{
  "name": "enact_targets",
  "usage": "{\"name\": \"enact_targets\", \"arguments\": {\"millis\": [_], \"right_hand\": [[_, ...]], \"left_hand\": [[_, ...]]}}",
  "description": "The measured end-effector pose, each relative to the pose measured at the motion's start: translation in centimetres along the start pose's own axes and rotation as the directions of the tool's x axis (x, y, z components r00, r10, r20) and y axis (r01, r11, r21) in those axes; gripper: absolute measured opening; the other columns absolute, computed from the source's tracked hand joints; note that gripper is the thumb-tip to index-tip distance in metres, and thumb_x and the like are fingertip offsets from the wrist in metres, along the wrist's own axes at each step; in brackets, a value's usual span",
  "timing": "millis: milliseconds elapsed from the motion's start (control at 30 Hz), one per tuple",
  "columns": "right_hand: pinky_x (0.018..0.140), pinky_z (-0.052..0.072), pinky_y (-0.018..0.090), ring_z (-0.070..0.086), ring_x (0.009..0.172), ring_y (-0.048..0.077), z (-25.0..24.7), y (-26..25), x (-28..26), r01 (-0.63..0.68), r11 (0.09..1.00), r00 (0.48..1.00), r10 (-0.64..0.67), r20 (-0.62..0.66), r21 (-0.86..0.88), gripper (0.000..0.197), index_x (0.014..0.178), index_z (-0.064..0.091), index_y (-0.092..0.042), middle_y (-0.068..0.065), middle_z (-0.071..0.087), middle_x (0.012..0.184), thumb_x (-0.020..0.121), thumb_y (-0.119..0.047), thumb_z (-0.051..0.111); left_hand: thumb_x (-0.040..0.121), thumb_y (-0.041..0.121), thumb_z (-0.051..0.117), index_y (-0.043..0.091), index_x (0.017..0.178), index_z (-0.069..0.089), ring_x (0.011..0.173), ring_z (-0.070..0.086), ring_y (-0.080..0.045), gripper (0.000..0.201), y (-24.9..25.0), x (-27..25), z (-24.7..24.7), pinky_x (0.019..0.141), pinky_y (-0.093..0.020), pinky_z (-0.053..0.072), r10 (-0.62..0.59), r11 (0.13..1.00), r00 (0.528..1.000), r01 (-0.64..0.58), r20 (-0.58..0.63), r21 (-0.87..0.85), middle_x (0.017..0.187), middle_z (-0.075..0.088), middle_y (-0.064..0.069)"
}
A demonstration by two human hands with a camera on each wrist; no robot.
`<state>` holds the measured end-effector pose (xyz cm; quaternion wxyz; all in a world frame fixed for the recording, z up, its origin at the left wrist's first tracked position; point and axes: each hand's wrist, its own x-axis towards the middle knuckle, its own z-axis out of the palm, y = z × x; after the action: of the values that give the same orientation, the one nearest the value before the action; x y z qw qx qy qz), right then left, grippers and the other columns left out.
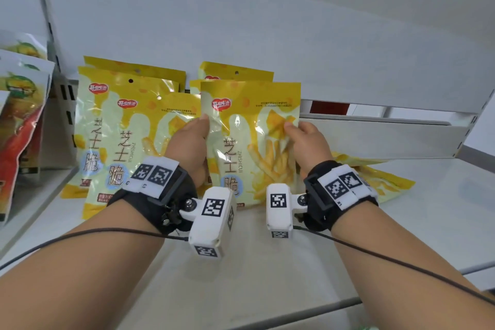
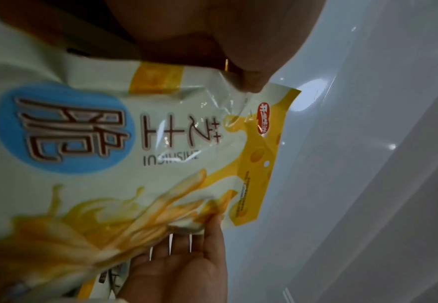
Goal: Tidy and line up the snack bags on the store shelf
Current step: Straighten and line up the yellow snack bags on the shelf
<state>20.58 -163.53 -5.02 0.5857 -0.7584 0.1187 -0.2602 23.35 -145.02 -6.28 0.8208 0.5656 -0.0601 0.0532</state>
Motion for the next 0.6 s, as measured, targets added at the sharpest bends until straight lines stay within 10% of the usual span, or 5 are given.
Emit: {"name": "enact_targets", "arguments": {"millis": [200, 300, 433, 600], "right_hand": [[0.103, 0.043, 0.047, 0.060, 0.110, 0.029, 1.1, -0.2, -0.4, -0.003, 0.971, 0.999, -0.009, 0.049, 0.241, 0.020, 0.100, 0.069, -0.012, 0.013, 0.068, 0.110, 0.094, -0.025, 0.054], [0.098, 0.047, 0.047, 0.063, 0.096, 0.028, 1.4, 0.3, -0.9, -0.026, 0.971, 0.992, -0.005, 0.128, 0.238, 0.018, 0.081, 0.068, -0.017, 0.012, 0.069, 0.096, 0.093, -0.023, 0.056], [0.084, 0.052, 0.041, 0.061, 0.080, 0.023, 1.6, 1.8, -1.6, -0.041, 0.977, 0.988, 0.009, 0.152, 0.208, 0.018, 0.084, 0.067, -0.008, 0.008, 0.068, 0.082, 0.093, -0.020, 0.057], [0.069, 0.052, 0.026, 0.062, 0.067, 0.011, 0.8, 2.6, -1.4, -0.030, 0.953, 1.000, 0.027, 0.011, 0.302, 0.018, 0.080, 0.067, -0.014, -0.003, 0.067, 0.071, 0.093, -0.020, 0.057]], "left_hand": [[0.088, -0.007, 0.049, 0.020, 0.149, 0.029, 0.133, 0.040, -0.020, 0.070, -0.3, 1.9, -1.3, 0.104, -0.022, 0.029, -0.060, 0.998, 0.976, 0.054, -0.207, -0.033, 0.148, 0.039, 0.000], [0.091, -0.003, 0.049, 0.021, 0.143, 0.040, 0.124, 0.050, -0.021, 0.058, -0.6, 1.8, -1.8, 0.104, -0.028, 0.039, -0.080, 0.992, 0.983, 0.061, -0.167, -0.114, 0.143, 0.046, -0.002], [0.093, 0.029, 0.057, 0.014, 0.100, 0.064, 0.065, 0.069, -0.013, 0.017, -0.3, 0.7, -1.8, 0.057, -0.025, 0.054, -0.135, 0.949, 0.990, 0.118, -0.040, -0.293, 0.090, 0.072, -0.007], [0.091, 0.026, 0.059, 0.009, 0.088, 0.067, 0.079, 0.072, -0.029, 0.019, -1.5, 0.0, -1.7, 0.071, -0.042, 0.060, -0.133, 0.991, 0.976, 0.133, 0.171, 0.011, 0.086, 0.075, -0.012]]}}
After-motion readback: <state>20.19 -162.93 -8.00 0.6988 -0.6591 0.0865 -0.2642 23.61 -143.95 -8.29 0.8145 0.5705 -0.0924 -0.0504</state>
